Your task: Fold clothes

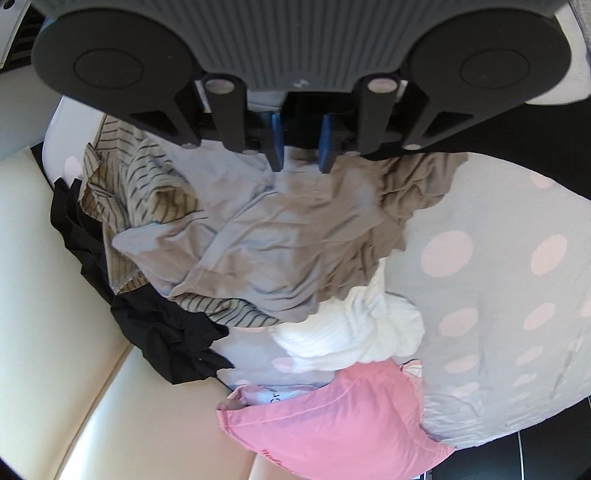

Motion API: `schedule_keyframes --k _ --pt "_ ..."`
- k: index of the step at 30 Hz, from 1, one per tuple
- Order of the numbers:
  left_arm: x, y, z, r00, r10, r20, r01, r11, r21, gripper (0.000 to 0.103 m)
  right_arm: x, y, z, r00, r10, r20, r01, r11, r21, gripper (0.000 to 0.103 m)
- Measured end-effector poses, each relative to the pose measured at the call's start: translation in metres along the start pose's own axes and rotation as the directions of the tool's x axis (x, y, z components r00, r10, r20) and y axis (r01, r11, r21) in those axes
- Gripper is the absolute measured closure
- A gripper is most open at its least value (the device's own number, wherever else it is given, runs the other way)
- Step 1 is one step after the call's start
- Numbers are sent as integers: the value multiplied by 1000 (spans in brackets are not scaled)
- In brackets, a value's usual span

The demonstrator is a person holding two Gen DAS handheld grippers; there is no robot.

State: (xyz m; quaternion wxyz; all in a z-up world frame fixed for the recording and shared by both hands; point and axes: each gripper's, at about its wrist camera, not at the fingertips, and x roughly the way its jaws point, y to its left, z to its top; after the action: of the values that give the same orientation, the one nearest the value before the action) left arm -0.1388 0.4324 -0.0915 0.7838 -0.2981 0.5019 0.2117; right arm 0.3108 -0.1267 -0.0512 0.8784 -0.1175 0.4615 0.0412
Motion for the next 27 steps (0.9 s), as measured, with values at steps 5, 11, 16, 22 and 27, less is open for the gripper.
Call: schedule_keyframes --k 5,11,16,22,27 --pt "0 -4 -2 1000 1 -2 -1 1000 18 55 -17 -19 -13 996 81 34 -80 997 -15 74" --pt "0 -5 -3 1000 11 -1 -11 1000 15 55 -35 -25 -37 984 174 40 -175 984 26 69" --pt "2 -3 -2 1000 13 -5 -13 1000 16 55 -33 -1 -55 977 211 1 -211 976 -57 59" --pt "-1 -6 -4 1000 26 4 -26 999 23 55 -9 22 -61 996 77 51 -69 987 -148 89" --pt "-3 -6 -5 1000 23 13 -23 999 25 55 -30 7 -39 989 88 118 -79 994 -75 97"
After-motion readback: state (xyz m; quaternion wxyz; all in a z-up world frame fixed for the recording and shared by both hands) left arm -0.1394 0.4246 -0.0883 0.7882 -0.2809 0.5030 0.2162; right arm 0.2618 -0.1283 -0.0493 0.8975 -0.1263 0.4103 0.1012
